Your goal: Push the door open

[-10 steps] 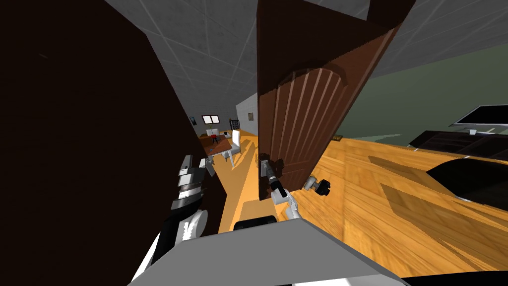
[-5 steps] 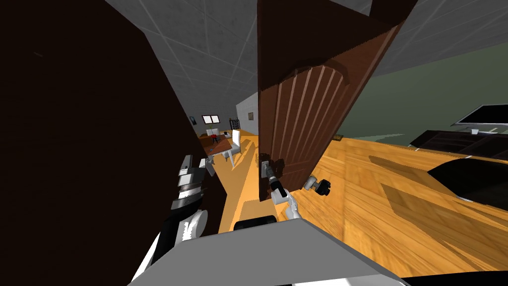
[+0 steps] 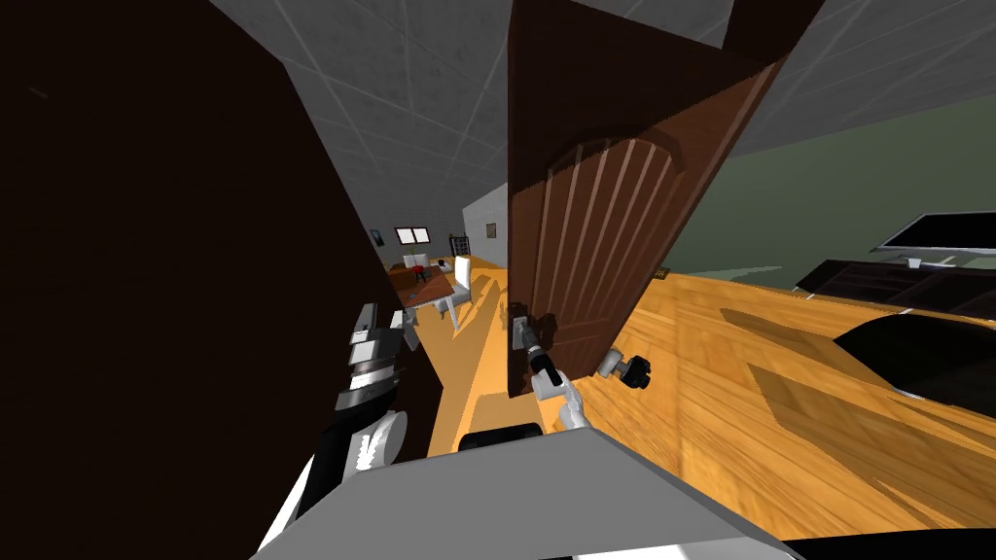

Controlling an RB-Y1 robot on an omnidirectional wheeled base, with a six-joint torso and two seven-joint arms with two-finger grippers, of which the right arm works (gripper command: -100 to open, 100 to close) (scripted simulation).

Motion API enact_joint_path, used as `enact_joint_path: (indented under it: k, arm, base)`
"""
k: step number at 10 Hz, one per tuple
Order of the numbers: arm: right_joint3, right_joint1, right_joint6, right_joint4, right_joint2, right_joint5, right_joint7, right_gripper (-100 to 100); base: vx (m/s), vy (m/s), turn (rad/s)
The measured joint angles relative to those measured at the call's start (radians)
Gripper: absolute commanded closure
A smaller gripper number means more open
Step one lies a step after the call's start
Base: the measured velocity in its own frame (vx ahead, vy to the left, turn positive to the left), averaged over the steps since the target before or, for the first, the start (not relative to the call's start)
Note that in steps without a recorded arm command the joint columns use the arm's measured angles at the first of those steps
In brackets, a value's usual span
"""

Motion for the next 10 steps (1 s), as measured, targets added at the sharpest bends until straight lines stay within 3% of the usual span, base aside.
enact_joint_path:
  k: [2, 4, 5, 8, 10]
  arm:
    - [-0.015, -0.034, -0.013, 0.03, -0.007, -0.003, 0.0, 100]
    - [-0.049, -0.05, -0.019, 0.044, -0.008, -0.002, 0.013, 100]
    - [-0.069, -0.064, -0.027, 0.064, -0.007, -0.001, 0.022, -100]
    - [-0.061, -0.062, -0.013, 0.051, -0.011, -0.003, 0.024, -100]
    - [-0.055, -0.064, -0.008, 0.052, 0.001, -0.004, 0.026, -100]
  base:
    - [0.111, -0.002, -0.058]
    - [0.146, -0.034, -0.144]
    - [-0.065, 0.033, -0.051]
    - [-0.216, 0.055, -0.023]
    - [-0.26, 0.088, -0.045]
